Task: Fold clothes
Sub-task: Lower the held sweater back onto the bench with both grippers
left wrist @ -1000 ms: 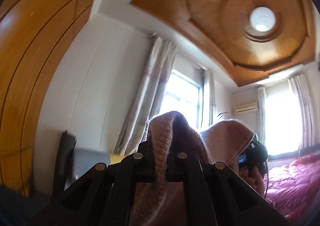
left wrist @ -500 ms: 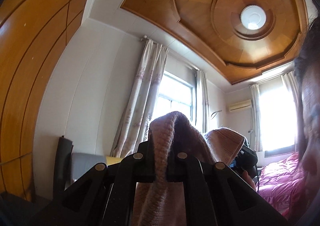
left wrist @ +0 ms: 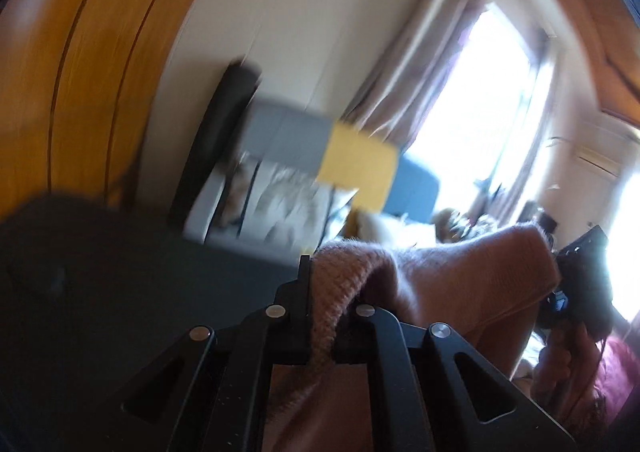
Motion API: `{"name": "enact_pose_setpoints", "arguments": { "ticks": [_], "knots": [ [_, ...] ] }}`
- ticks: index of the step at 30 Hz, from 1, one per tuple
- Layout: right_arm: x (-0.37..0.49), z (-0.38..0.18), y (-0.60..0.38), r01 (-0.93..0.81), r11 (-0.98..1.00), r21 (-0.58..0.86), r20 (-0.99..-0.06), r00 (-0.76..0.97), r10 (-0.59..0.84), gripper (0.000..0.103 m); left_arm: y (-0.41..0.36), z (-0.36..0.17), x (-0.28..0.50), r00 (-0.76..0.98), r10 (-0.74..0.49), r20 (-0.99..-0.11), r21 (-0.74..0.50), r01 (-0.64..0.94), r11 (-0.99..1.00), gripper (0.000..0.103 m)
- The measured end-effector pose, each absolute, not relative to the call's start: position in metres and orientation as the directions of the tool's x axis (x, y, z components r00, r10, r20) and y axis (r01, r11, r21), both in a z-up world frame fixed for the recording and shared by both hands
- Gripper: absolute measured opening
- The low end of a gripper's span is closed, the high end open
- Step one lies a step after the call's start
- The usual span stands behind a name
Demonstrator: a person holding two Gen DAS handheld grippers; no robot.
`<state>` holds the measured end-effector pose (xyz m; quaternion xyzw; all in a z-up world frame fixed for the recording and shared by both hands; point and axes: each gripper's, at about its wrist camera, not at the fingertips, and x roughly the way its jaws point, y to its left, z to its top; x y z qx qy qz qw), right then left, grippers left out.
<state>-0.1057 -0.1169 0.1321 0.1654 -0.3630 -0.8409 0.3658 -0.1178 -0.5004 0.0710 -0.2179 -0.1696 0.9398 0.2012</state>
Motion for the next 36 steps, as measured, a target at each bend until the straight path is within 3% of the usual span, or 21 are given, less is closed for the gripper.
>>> {"name": "enact_pose_setpoints", "arguments": {
  "ticks": [5,10,14,19,25,29,34,36],
  "knots": [
    [-0.168,0.037,-0.122,0.27,-0.576,0.772,-0.249,-0.705,-0.664,0.007,-0.484,-0.007,-0.168,-0.786,0.39,-0.481,-0.388,-0.208,-0.898,0.005],
    [-0.216,-0.04,-0.111,0.112,-0.619,0.778,-0.411,-0.654,-0.635,0.007,-0.471,-0.061,-0.21,-0.728,0.332,-0.6,-0.345,-0.139,-0.928,0.005],
    [-0.252,-0.07,-0.109,0.03,-0.669,0.742,-0.504,-0.633,-0.587,0.007,-0.455,-0.08,-0.243,-0.722,0.263,-0.64,-0.275,-0.104,-0.956,0.005],
    [-0.311,-0.095,-0.103,-0.085,-0.688,0.721,-0.576,-0.624,-0.527,0.007,-0.43,-0.085,-0.298,-0.716,0.17,-0.677,-0.129,-0.111,-0.985,0.005],
    [-0.365,-0.121,-0.107,-0.091,-0.802,0.59,-0.676,-0.598,-0.43,0.007,-0.399,-0.108,-0.358,-0.67,0.04,-0.741,0.083,-0.151,-0.985,0.011],
    [-0.374,-0.132,-0.111,-0.064,-0.808,0.585,-0.653,-0.627,-0.424,0.008,-0.404,-0.112,-0.363,-0.679,0.067,-0.731,0.045,-0.146,-0.988,0.015],
    [-0.378,-0.141,-0.108,-0.04,-0.794,0.606,-0.635,-0.626,-0.453,0.007,-0.424,-0.113,-0.366,-0.663,0.171,-0.729,-0.096,-0.149,-0.984,0.016],
    [-0.384,-0.132,-0.11,-0.007,-0.85,0.527,-0.677,-0.608,-0.415,0.007,-0.425,-0.114,-0.366,-0.664,0.181,-0.726,-0.11,-0.148,-0.983,0.016]
  ]
}}
